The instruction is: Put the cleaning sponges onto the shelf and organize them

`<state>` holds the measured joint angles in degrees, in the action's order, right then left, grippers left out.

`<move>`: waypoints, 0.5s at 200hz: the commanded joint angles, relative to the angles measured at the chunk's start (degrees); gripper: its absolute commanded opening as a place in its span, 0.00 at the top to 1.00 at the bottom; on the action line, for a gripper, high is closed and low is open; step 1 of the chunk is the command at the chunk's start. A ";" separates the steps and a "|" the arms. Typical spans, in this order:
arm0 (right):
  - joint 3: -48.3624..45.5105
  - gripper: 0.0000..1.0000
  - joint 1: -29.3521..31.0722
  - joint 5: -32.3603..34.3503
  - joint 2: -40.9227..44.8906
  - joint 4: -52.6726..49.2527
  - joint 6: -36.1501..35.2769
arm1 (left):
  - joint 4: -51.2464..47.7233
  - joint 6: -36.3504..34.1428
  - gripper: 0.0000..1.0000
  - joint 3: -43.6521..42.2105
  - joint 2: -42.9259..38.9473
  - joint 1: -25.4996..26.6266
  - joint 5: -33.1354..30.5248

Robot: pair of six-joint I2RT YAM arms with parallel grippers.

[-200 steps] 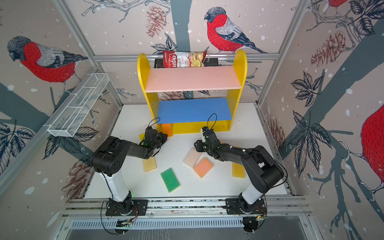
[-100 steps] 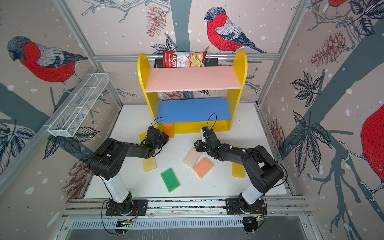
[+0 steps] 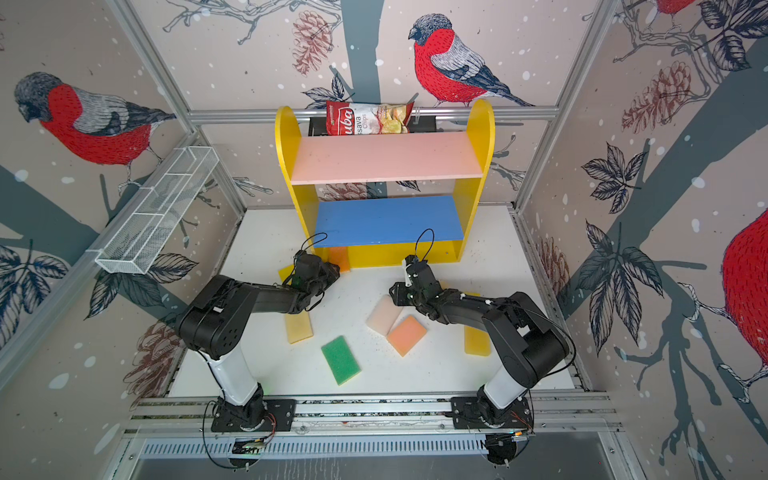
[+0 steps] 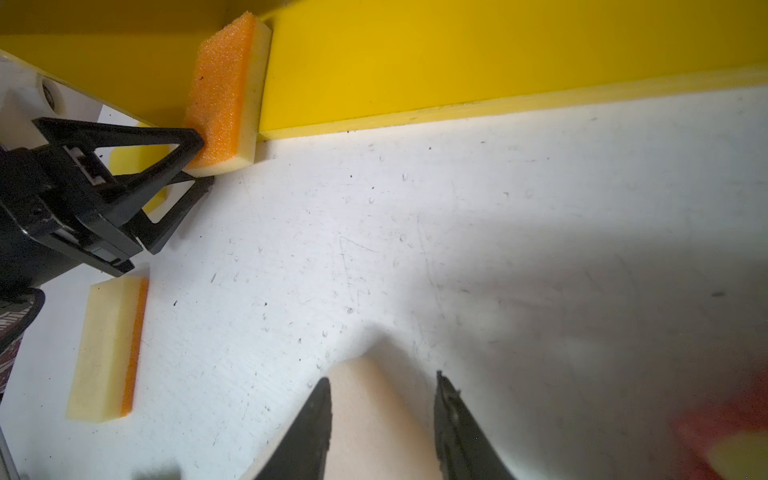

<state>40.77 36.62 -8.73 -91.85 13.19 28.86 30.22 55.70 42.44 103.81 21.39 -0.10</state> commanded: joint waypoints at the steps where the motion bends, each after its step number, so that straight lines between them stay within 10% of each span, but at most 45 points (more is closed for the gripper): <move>1: 0.00 0.59 0.03 0.21 0.27 0.69 0.23 | 1.03 -2.79 0.48 0.41 -1.24 0.59 2.30; 100: 1.32 0.59 0.11 -0.10 -0.41 0.08 -0.12 | 0.46 -2.97 0.58 3.10 1.23 0.59 2.31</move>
<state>41.95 36.64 -8.93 -92.49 13.02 28.84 29.12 55.55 44.12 103.66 21.50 -1.69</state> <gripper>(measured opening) 0.412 0.492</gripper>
